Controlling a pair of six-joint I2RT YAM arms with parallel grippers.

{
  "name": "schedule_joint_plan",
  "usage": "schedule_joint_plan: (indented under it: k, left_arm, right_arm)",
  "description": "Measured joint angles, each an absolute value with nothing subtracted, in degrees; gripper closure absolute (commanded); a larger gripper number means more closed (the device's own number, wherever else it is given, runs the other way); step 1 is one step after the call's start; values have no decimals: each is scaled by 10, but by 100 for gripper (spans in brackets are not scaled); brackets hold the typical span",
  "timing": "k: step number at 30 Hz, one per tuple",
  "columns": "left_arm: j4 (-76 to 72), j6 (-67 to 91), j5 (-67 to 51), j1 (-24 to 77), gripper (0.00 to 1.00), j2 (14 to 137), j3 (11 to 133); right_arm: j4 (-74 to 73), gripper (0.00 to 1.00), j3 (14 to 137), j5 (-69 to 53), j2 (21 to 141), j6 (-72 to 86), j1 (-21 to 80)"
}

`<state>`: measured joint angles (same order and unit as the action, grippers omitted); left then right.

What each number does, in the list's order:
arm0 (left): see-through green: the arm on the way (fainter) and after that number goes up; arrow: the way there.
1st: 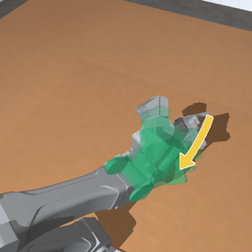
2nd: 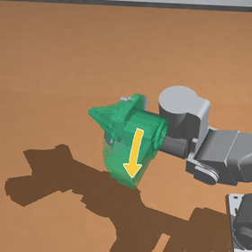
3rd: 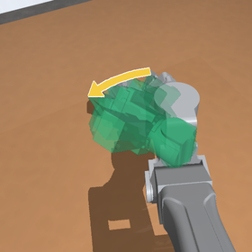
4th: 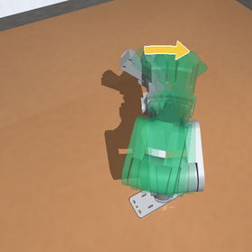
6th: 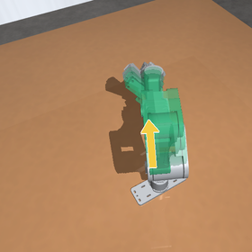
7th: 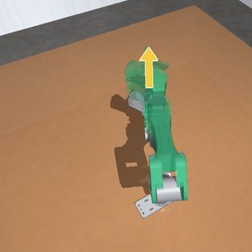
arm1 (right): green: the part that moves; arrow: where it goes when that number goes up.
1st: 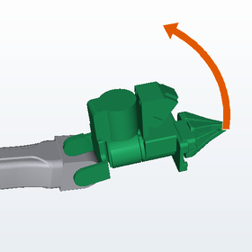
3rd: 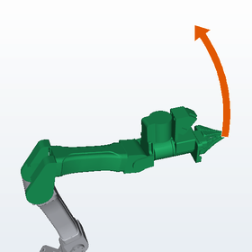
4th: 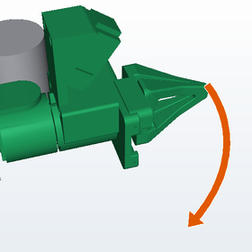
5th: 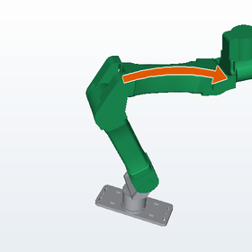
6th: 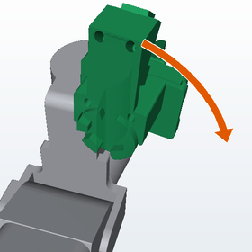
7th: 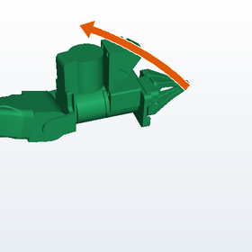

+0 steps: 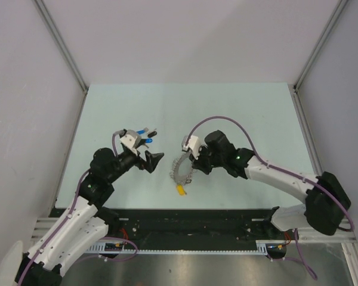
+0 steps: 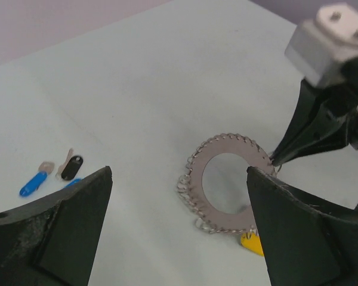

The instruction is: Put the keys on the keyring

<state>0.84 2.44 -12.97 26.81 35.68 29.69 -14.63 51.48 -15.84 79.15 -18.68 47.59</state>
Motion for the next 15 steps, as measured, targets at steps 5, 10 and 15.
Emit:
schedule_joint_plan:
  k: [5,10,15]
  left_arm:
    - [-14,-7,-219,268,3,383,314]
    - [-45,-16,-295,268,8,425,349]
    - [-96,-15,-381,268,12,454,373]
  right_arm:
    - [-122,100,515,-167,701,-175,471]
    - [-85,100,515,-194,647,-156,460]
    - [-34,100,515,-263,617,-129,422]
